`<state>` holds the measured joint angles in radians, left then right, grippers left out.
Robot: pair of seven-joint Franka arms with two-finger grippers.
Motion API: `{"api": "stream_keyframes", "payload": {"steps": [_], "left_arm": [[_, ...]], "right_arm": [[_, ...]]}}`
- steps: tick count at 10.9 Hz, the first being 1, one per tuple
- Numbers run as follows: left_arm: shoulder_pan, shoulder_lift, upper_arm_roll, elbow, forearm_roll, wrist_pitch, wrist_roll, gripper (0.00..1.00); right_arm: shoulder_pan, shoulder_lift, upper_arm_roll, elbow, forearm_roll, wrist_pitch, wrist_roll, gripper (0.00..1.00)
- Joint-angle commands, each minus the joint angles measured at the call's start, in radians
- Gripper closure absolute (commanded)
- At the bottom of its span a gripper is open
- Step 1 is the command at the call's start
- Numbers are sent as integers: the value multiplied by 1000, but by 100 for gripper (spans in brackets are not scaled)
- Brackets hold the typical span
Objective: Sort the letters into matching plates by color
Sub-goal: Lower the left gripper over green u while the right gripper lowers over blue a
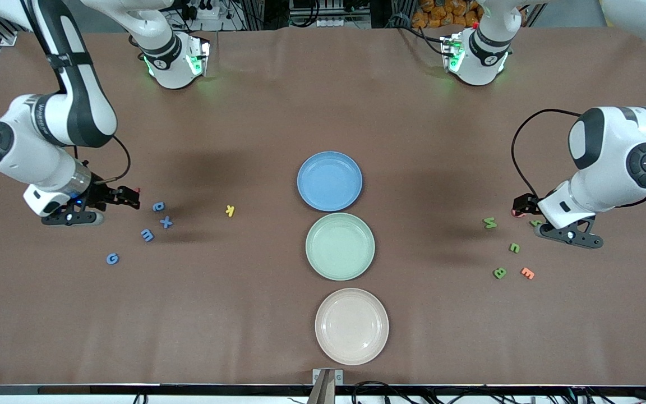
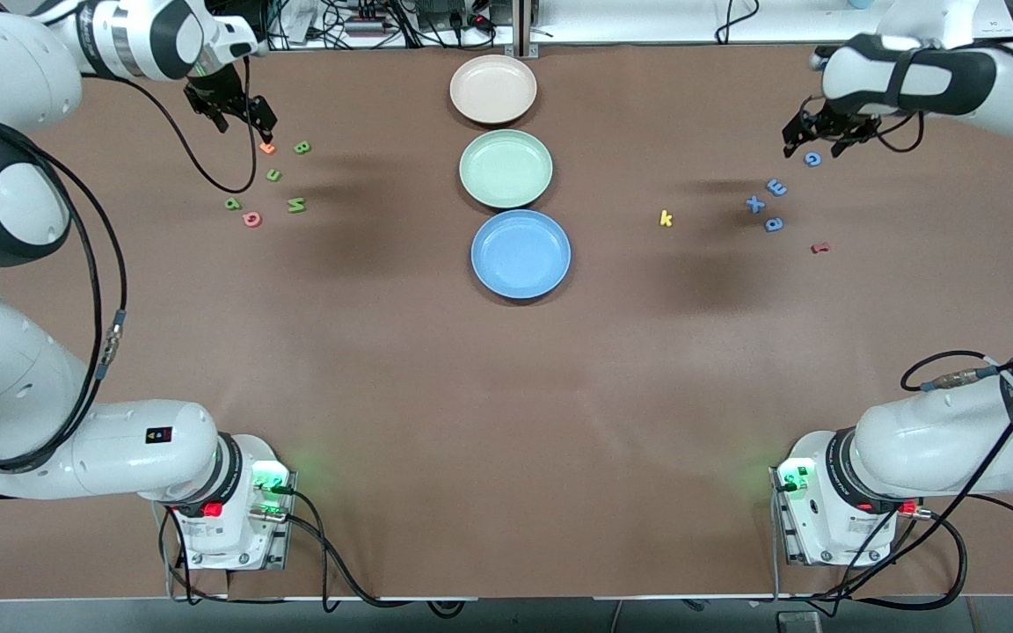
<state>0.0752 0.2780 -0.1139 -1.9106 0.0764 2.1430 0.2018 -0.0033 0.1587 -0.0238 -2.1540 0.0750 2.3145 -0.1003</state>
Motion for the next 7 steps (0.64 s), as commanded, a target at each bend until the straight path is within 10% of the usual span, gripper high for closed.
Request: {"api": "stream_keyframes", "payload": {"steps": [1,7], "left_arm": [[12,24,-7,-76,20,139,34,0],[57,191,13,-36,20,291,208,0]], "right_arm": [[-11,33,19,-75,22,119,-39,0],[-6,116,30,-145,12,288,-67,0]]}}
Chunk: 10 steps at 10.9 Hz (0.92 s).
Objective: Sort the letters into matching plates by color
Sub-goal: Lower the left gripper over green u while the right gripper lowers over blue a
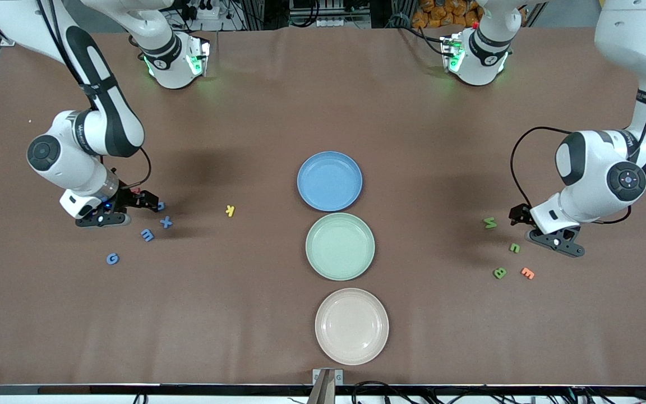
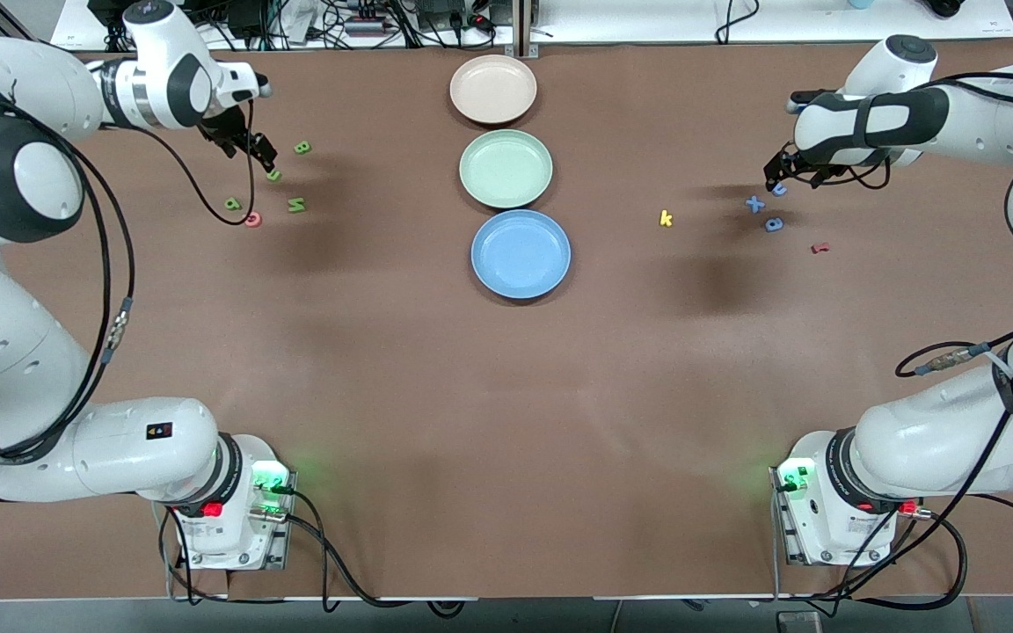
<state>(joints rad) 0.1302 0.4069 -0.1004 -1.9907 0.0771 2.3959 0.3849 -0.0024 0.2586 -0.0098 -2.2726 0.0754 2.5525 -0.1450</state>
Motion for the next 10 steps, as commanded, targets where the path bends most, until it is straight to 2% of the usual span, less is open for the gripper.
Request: {"api": "stream_keyframes", "payload": {"steps": [1,3,5,6,10], "left_arm": [[3,104,1,82,20,38,54,0],[8,177,5,153,18,40,115,0],[5,214,14,193,20,40,117,7],[5,225,14,194,15,42,115,11],[2,230,14,190,4,42,66,14]], "right_arm": [[-10,33,27,-44,12,87,-22,0],[-10,60,31,-82,10,164,-24,0],[-13,56,36,-102,0,166,-24,0],[-14,56,36,-105,-2,166,-24,0],[-33,59,36,-143,-37,193,-24,0]]}}
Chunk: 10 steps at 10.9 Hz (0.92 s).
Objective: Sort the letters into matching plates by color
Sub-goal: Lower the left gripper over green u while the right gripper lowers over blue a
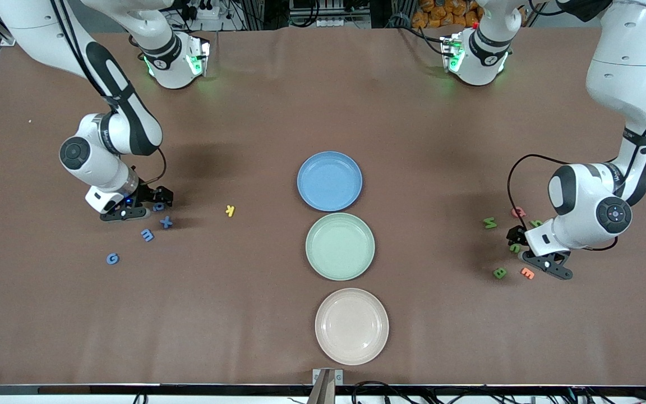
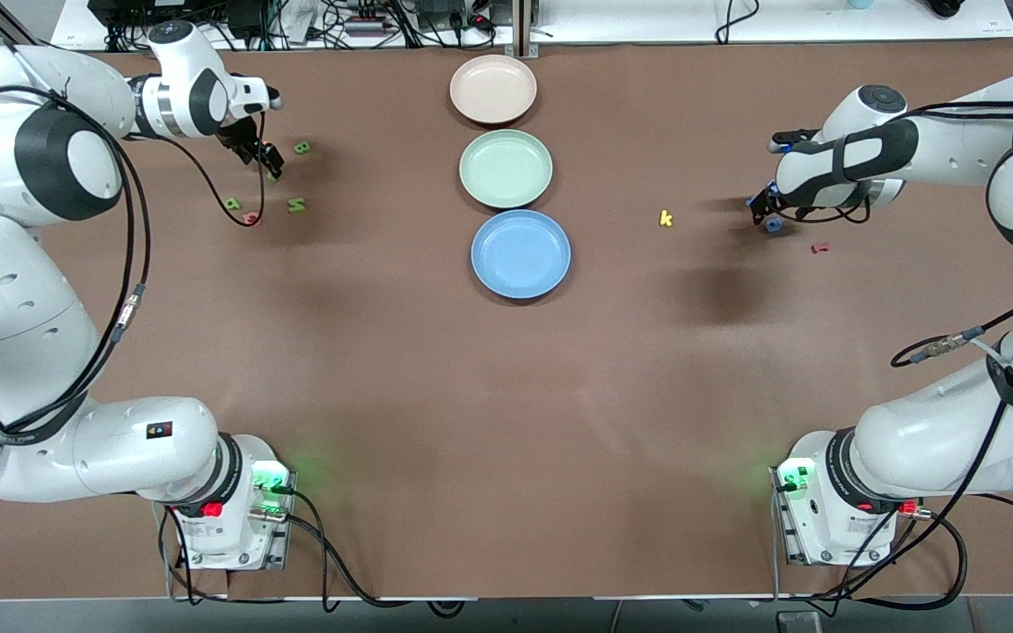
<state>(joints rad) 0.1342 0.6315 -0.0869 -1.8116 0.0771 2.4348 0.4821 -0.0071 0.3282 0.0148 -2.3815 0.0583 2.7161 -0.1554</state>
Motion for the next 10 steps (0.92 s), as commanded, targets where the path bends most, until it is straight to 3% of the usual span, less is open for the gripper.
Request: {"api": "stream_keyframes", "payload": {"steps": [1,5,10], "left_arm": [[-2,5,1,11,4,3,-31,15],[-5,8,-4,0,4,1,-85,18],[-8,10,-7,-6,4,0,-117,24]], "right_arm": [[-28,-8,11,-36,-23,34,-13,0],[-27,27,11,-35,-25,83,-13,0],[-24,41,11,-36,-25,103,-12,12]]}}
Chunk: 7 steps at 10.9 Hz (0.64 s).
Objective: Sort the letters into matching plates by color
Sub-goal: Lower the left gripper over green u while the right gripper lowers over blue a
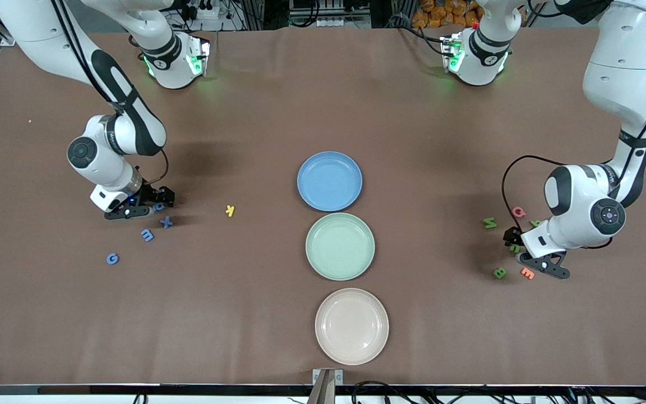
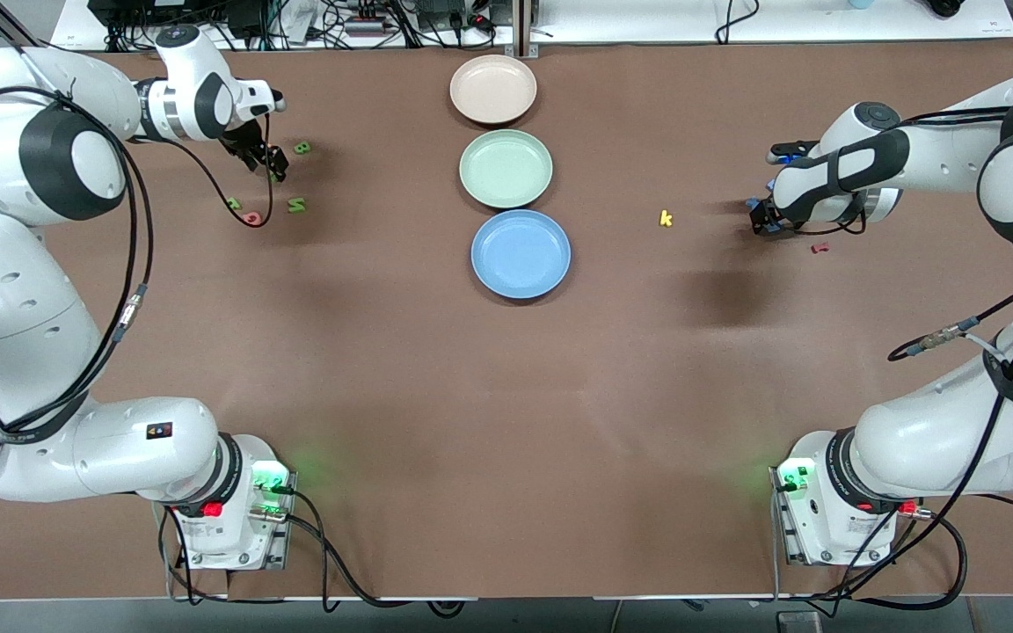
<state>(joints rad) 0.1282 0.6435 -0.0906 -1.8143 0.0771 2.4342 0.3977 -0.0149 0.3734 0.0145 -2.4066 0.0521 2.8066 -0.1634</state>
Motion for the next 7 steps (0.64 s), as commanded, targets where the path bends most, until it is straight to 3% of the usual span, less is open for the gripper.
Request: {"api": "stream_keyframes", "payload": {"steps": [1,3,7], "left_arm": [[-4,-2,-3,-3,4,0,-34,25],[-4,-2,-3,-3,4,0,-34,39],[-4,-1,-3,-2,4,0,-39,45]], "right_arm": [[-16,-5,12,-11,-18,13,-2,12],[-14,-14,12,-14,-17,10,-1,13],[-14,-24,15,-20,-17,7,7,14]]}}
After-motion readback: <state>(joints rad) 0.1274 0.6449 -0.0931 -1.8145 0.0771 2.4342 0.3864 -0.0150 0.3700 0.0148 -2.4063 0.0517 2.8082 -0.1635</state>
